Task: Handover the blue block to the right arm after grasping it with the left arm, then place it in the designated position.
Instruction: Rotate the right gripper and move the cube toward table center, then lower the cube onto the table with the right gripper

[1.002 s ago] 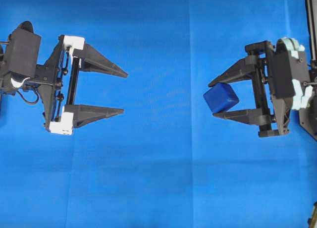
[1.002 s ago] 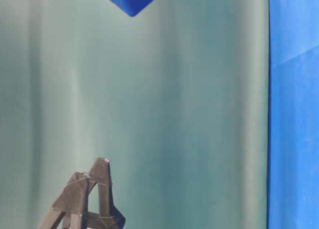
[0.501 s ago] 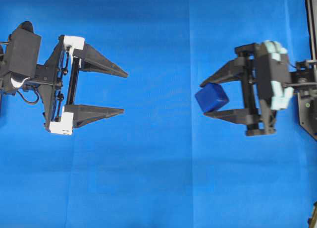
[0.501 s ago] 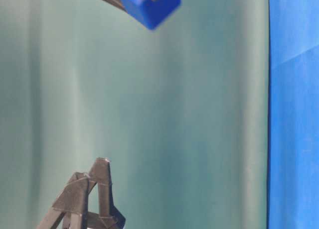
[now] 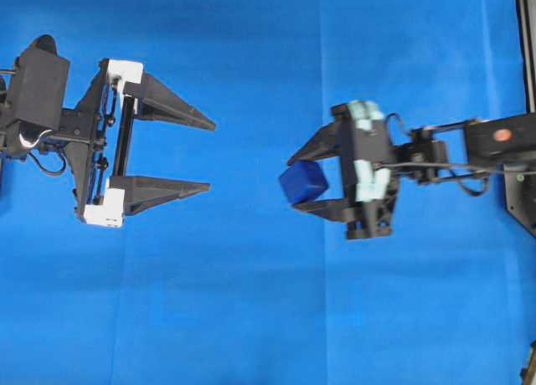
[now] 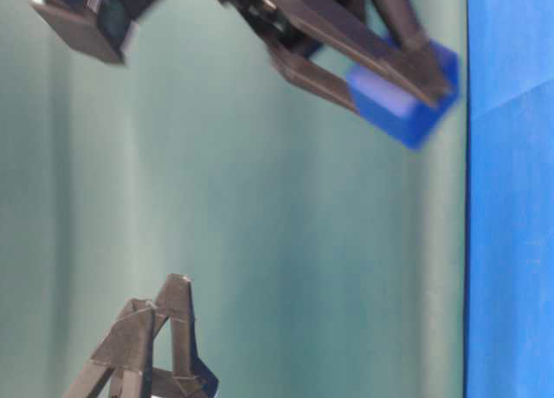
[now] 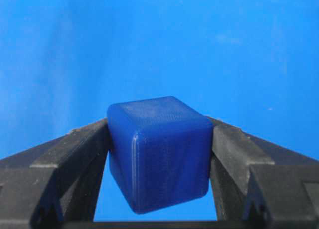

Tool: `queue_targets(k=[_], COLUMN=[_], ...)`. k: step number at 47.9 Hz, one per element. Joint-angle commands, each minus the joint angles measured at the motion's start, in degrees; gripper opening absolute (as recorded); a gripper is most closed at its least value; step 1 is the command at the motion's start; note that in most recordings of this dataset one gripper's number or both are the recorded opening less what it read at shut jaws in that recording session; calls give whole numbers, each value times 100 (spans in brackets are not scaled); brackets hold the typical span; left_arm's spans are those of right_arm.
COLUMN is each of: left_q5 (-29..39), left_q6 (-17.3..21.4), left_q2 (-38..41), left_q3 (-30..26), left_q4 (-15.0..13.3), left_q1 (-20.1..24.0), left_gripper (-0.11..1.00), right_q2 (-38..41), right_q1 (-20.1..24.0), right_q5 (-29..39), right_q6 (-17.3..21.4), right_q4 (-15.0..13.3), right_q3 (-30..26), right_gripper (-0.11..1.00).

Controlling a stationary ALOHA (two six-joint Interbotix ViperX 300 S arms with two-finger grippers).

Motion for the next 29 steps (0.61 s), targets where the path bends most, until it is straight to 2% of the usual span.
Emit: queue_targets(k=[1, 13, 29], left_q5=[-26, 0, 0], left_q6=[-9, -9, -26], left_q2=[-35, -35, -35], left_q3=[-149, -149, -149], left_q4=[0, 0, 0], left_q1=[35, 70, 79], left_gripper=[92, 92, 92], right_q2=[246, 1204, 2153], right_q1=[0, 0, 0], right_q5=[-272, -1160, -1819], right_q6=[-9, -9, -9], right_q4=[44, 167, 369], right_q3=[-193, -422, -773], right_gripper=[43, 43, 43])
